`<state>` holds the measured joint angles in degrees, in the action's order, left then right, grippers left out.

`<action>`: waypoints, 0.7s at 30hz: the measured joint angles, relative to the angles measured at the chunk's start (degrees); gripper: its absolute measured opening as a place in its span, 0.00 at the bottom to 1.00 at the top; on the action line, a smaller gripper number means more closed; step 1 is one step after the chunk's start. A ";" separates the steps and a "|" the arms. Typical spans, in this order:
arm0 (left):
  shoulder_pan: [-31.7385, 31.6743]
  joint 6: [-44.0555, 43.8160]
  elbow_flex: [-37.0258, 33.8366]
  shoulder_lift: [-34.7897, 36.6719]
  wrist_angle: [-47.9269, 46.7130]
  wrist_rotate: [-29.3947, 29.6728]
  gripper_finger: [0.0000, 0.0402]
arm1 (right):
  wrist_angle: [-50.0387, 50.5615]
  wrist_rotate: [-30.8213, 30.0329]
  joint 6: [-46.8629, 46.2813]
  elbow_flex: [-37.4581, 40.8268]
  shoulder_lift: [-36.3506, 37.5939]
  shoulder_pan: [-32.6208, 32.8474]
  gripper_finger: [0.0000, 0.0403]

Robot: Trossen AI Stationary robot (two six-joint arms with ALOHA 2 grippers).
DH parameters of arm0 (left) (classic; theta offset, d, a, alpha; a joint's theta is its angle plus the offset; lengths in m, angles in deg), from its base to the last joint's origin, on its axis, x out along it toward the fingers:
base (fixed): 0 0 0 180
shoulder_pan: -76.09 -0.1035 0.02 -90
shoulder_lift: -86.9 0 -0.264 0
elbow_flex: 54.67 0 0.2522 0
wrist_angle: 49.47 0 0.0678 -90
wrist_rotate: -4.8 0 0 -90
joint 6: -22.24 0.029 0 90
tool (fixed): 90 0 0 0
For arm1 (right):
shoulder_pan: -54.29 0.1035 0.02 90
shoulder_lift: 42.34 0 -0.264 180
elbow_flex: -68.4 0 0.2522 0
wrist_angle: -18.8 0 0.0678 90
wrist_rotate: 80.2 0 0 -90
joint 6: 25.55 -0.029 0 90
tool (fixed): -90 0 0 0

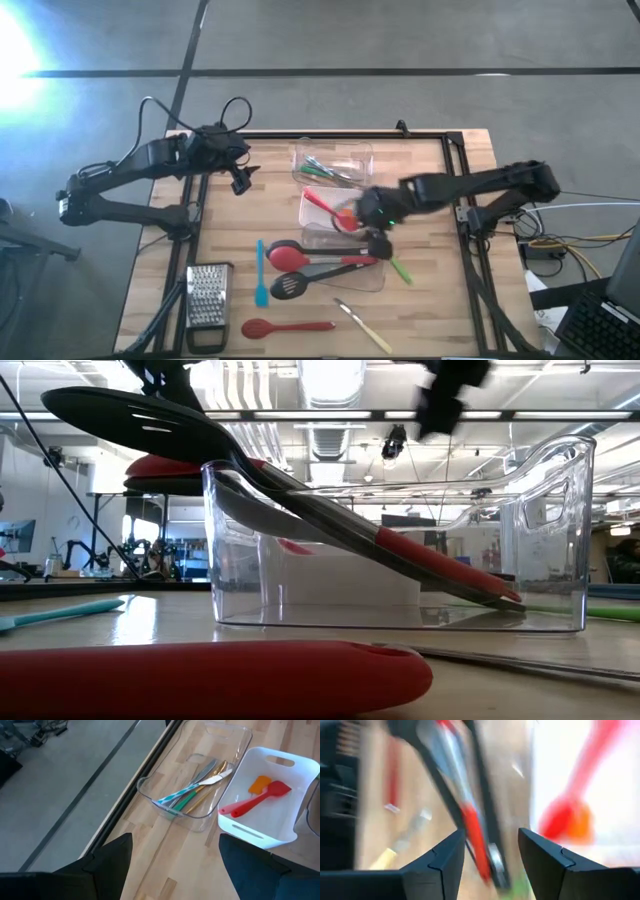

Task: Pick & Place Kitchen Items
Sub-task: Adjust the bottom transparent bin

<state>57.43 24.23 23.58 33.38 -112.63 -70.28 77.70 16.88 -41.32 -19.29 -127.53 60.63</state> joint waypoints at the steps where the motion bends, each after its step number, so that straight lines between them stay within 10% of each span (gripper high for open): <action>1: -0.02 -0.20 0.00 0.00 -0.19 0.01 0.75 | 2.23 -3.37 -2.85 1.36 1.31 1.29 0.43; 12: -0.02 -0.52 0.00 -0.02 -0.29 0.15 0.75 | 2.44 -8.47 -28.28 19.48 12.08 13.17 0.31; 21: -0.02 -2.07 -0.02 -0.02 -0.28 0.17 0.75 | -5.64 -10.00 -28.75 28.50 11.61 13.28 0.11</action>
<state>57.41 22.16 23.56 33.36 -112.91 -70.10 72.06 6.88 -70.07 9.21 -115.91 73.91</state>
